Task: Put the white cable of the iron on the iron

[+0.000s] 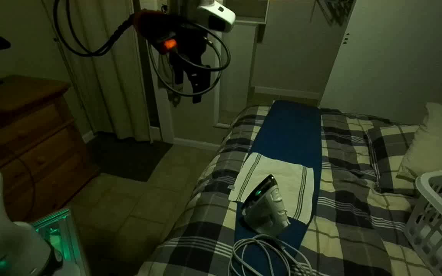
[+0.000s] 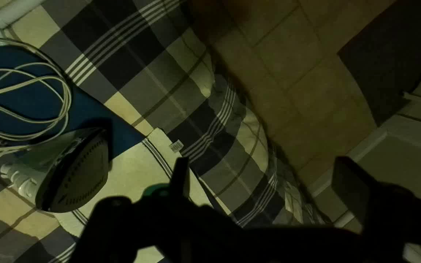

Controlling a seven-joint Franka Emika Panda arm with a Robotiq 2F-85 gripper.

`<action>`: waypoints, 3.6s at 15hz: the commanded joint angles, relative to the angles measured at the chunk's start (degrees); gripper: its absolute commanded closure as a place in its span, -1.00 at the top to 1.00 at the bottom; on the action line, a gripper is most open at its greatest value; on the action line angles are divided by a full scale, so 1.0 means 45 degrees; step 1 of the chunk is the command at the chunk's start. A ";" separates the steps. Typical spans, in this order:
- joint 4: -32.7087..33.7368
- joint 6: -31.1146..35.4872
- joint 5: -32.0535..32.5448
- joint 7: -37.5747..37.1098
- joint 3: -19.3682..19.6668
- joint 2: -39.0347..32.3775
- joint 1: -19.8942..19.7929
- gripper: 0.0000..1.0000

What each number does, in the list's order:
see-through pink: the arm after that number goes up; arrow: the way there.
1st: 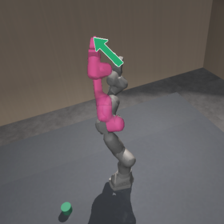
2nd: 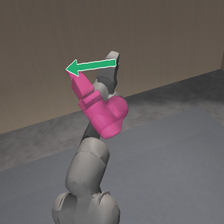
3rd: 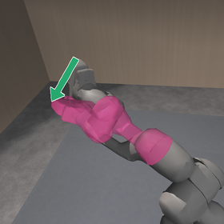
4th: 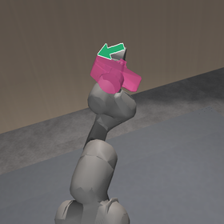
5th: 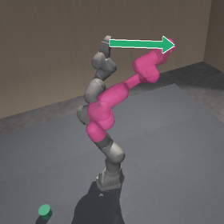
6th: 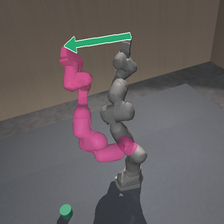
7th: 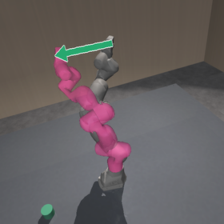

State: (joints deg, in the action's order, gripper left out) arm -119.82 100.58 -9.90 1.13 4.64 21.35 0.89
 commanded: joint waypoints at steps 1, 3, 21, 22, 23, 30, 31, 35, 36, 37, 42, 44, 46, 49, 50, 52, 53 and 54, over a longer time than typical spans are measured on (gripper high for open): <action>0.0037 -0.0040 -0.0055 0.0053 -0.0148 -0.0018 -0.0186 1.00; 0.0038 -0.0039 -0.0055 0.0053 -0.0148 -0.0018 -0.0186 1.00; -0.7276 0.8055 0.7179 0.0948 0.0492 -0.1274 -0.2207 1.00; -0.7362 0.8760 0.7308 0.0895 0.0642 -0.1565 -0.2384 1.00; -0.7255 0.7691 0.6764 0.0674 0.0359 -0.0994 -0.2132 1.00; -0.7026 0.9461 0.7181 0.1378 0.0888 -0.2539 -0.2543 1.00; -0.6917 1.0060 0.7194 0.1805 0.1052 -0.2901 -0.2576 1.00; -0.6382 1.2045 0.6456 0.3957 0.1816 -0.4481 -0.2638 1.00; -0.6243 1.2460 0.6221 0.4499 0.1958 -0.4923 -0.2659 1.00; -0.6092 1.2742 0.5964 0.4942 0.2041 -0.5357 -0.2698 1.00; -0.5384 1.4564 0.3437 0.6450 0.1458 -0.7266 -0.3239 1.00; -0.4985 1.5044 0.2494 0.6863 0.0822 -0.7942 -0.3747 1.00; -0.4525 1.5315 0.2007 0.7096 0.0129 -0.8612 -0.4367 1.00; -0.3889 1.5398 0.1416 0.7464 -0.1059 -0.9486 -0.5491 1.00; -0.3715 1.5494 0.1394 0.7496 -0.1309 -0.9772 -0.5770 1.00; -0.3325 1.5427 0.1321 0.7536 -0.1888 -1.0266 -0.6397 1.00; -0.3168 1.5412 0.1341 0.7529 -0.2097 -1.0506 -0.6644 1.00; -0.3019 1.5433 0.1425 0.7475 -0.2222 -1.0738 -0.6808 1.00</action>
State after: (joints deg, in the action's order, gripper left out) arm -136.22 169.06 -1.96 32.81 -2.34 -23.23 -26.29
